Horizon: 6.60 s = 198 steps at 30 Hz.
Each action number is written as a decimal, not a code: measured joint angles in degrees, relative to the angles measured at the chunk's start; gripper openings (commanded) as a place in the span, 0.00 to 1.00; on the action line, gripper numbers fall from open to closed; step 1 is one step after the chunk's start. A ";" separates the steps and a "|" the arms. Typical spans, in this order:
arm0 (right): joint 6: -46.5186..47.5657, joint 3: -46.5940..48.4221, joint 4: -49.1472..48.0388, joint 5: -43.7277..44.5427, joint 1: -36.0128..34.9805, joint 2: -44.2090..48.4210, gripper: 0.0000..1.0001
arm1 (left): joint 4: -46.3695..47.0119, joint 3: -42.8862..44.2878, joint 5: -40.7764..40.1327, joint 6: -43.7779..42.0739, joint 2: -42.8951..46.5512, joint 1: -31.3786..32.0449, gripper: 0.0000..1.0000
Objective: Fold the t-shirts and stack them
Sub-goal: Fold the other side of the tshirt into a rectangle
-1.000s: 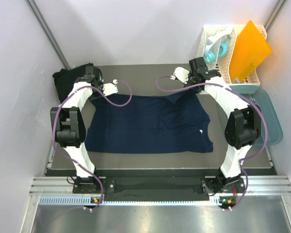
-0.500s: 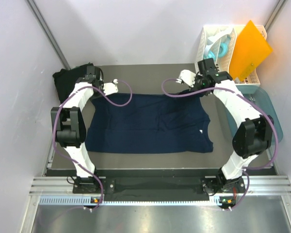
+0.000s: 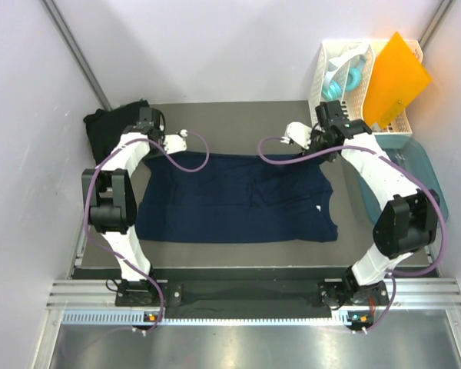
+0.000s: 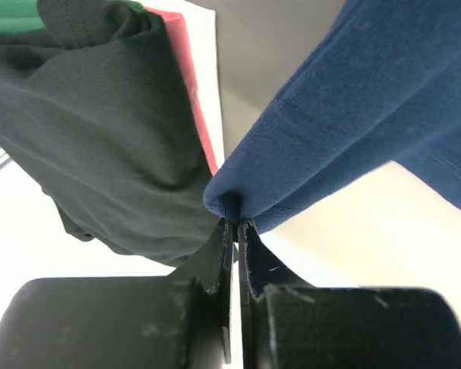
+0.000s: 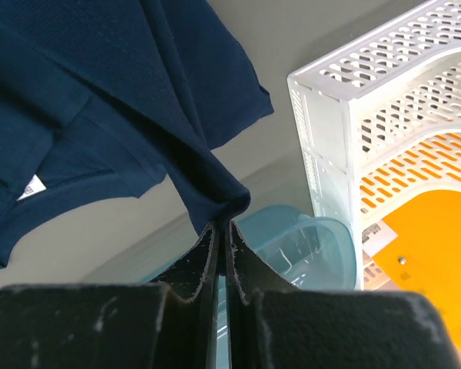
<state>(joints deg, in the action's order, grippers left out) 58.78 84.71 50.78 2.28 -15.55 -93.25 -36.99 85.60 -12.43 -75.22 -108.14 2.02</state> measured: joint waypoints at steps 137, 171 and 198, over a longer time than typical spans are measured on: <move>0.02 8.46 0.17 -2.34 0.85 -27.12 0.50 | -37.88 18.95 9.70 -7.02 -20.00 -0.09 0.24; 0.17 9.25 0.42 1.42 0.68 -29.14 0.00 | -33.83 12.04 -5.97 -3.45 -21.24 0.11 0.00; 1.70 2.97 -2.78 6.80 0.83 -20.06 0.59 | -21.94 10.25 -11.85 2.05 -19.76 -1.18 0.27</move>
<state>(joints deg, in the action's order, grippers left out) 60.49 87.68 48.01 9.08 -14.72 -113.32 -58.94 95.85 -24.27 -73.17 -127.90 0.84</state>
